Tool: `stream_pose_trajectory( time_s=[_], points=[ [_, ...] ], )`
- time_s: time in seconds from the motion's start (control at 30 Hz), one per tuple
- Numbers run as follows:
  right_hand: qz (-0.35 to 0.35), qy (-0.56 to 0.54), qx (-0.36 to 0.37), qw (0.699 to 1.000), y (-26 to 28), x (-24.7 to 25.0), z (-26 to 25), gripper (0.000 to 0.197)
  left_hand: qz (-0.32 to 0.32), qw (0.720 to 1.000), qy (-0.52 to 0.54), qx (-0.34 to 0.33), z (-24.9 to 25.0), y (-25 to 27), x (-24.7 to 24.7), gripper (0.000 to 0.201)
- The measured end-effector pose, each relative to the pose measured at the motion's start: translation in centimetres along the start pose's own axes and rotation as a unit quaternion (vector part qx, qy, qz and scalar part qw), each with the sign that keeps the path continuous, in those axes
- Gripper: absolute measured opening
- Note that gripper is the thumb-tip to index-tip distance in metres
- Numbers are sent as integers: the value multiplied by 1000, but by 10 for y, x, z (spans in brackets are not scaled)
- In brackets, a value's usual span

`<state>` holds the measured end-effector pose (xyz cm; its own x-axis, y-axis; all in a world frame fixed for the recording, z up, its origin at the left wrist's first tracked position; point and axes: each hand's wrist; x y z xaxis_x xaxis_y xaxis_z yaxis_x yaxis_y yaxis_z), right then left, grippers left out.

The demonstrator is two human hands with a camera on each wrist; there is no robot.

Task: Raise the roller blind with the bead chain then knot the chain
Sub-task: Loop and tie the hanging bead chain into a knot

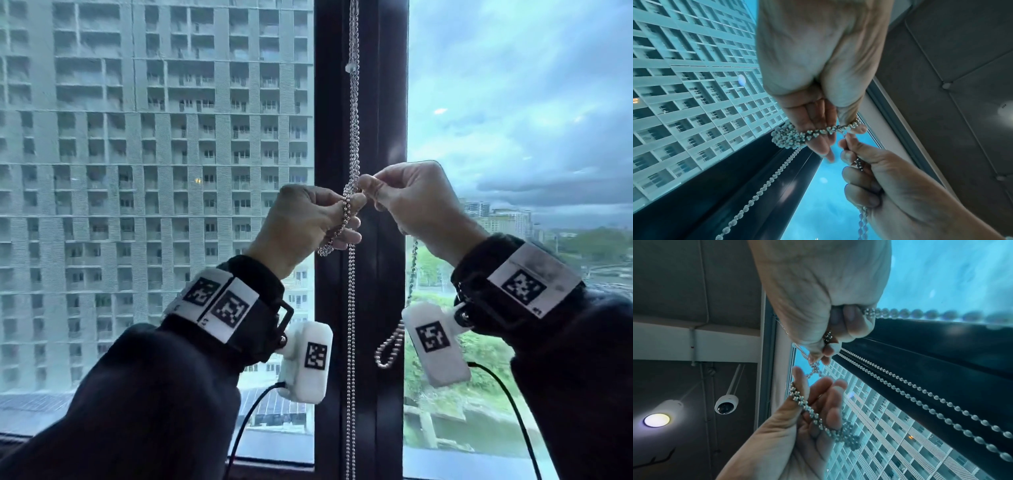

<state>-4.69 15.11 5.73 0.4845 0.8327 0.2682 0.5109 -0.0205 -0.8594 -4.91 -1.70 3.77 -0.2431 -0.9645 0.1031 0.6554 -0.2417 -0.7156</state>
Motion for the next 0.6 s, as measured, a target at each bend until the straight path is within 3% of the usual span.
stream_pose_trajectory(
  time_s=[0.13,0.3,0.43,0.6],
  points=[
    [-16,24,25,999,3,1,11,22,32,999,21,0,-2,-4,-1,32],
    [-75,116,151,979,26,-8,11,12,52,992,107,33,5,-9,-8,37],
    [-32,157,155,975,26,-16,9,22,46,987,139,67,8,-14,-15,19],
    [12,162,121,979,24,-24,12,35,86,980,151,92,5,-17,-21,11]
  ],
)
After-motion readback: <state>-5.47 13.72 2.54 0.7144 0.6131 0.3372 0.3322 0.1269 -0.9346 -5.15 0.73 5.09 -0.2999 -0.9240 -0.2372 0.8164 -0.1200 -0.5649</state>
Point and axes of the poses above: each hand's wrist, its own y-axis away from the middle knuckle, its own x-axis out of the back of the hand, z = x × y, and after that the axes turned 7 degrees about y, right-handed
